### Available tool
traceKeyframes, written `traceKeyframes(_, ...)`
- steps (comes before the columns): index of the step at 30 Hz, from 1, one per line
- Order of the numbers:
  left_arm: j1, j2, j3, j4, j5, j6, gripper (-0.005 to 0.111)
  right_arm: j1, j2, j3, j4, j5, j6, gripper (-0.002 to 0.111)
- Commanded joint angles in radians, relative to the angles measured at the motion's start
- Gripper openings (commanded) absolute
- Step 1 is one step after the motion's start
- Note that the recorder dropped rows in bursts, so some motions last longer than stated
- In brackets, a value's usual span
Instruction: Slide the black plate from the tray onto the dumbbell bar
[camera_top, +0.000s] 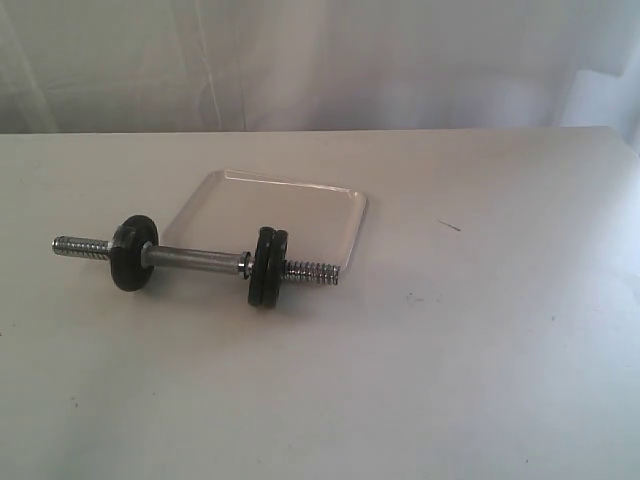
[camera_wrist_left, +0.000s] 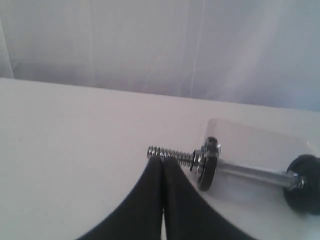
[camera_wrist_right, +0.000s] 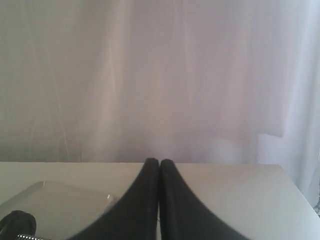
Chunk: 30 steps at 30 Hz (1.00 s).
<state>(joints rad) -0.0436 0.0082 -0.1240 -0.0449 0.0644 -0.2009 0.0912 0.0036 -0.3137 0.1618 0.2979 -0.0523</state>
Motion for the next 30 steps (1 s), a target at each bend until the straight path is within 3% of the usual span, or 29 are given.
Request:
traceKeyframes(1, 0.002, -0.008, 0.111, -0.010, -0.047, -0.008, 0.000, -0.001, -0.004, 0.102, 0.003, -0.093, 0.006, 0.000)
traceKeyframes(8, 0.002, -0.008, 0.124, 0.003, 0.024, -0.001, 0.000, -0.001, -0.004, 0.314, -0.006, -0.202, -0.075, 0.000)
traceKeyframes(30, 0.002, -0.008, 0.124, 0.055, 0.126, 0.038, 0.000, -0.001, -0.004, 0.314, -0.001, -0.109, -0.099, 0.000)
